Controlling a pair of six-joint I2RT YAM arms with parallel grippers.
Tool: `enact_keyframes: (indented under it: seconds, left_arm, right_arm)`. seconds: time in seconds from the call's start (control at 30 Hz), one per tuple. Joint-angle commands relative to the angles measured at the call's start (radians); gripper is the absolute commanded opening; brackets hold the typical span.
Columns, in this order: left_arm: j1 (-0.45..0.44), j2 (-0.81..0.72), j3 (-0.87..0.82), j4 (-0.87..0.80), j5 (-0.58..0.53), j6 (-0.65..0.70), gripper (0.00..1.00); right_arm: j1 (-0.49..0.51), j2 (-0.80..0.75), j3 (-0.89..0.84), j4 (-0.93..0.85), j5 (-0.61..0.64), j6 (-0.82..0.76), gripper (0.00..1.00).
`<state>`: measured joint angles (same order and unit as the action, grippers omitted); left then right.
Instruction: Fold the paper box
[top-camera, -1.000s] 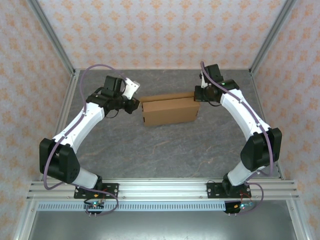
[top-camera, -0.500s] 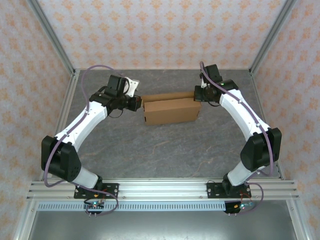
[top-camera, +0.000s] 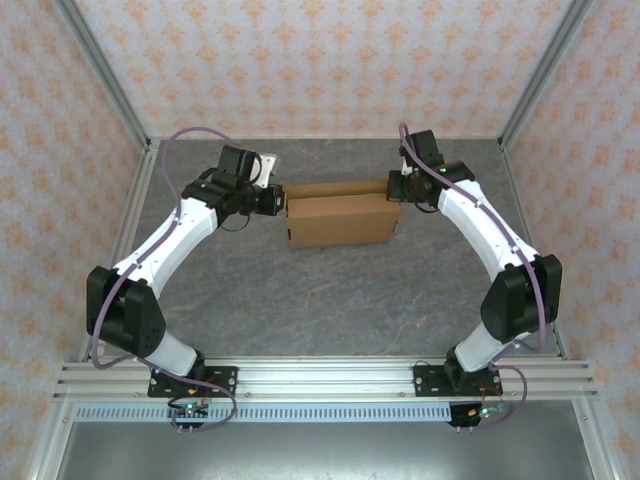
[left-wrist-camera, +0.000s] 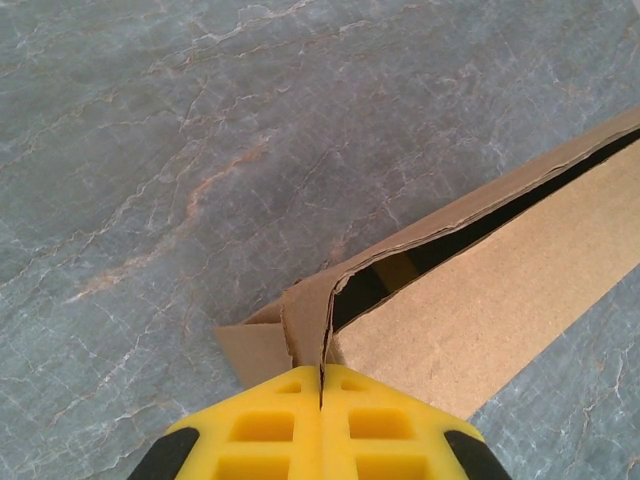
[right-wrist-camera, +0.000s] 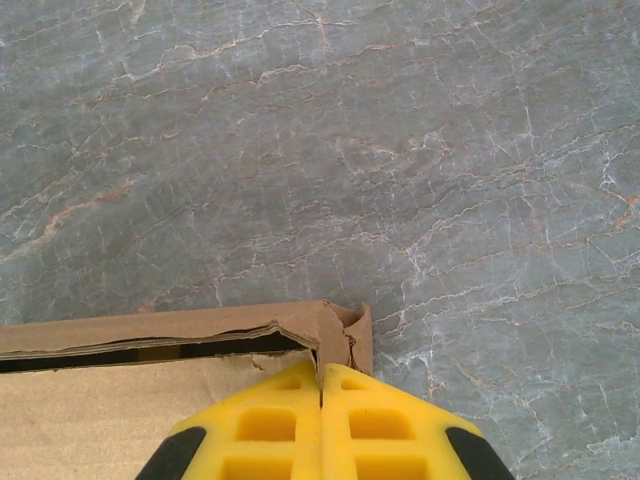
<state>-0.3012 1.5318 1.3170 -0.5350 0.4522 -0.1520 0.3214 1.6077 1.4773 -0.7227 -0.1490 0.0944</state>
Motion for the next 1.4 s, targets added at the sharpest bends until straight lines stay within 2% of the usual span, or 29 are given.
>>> enact_keyframes:
  seconds: [0.0, 0.47, 1.37]
  left_arm:
    - [-0.014, 0.011, 0.046, -0.018, -0.01, -0.026, 0.0]
    - [-0.014, 0.058, 0.142, -0.093, -0.048, -0.141, 0.0]
    - [0.017, 0.095, 0.15, -0.042, 0.021, -0.297, 0.0]
  right_arm:
    - [0.019, 0.029, -0.036, -0.051, -0.019, 0.011, 0.01]
    - [0.028, 0.037, -0.025, -0.063, -0.011, -0.007, 0.01]
    - [0.045, 0.037, -0.039, -0.061, 0.008, -0.013, 0.01]
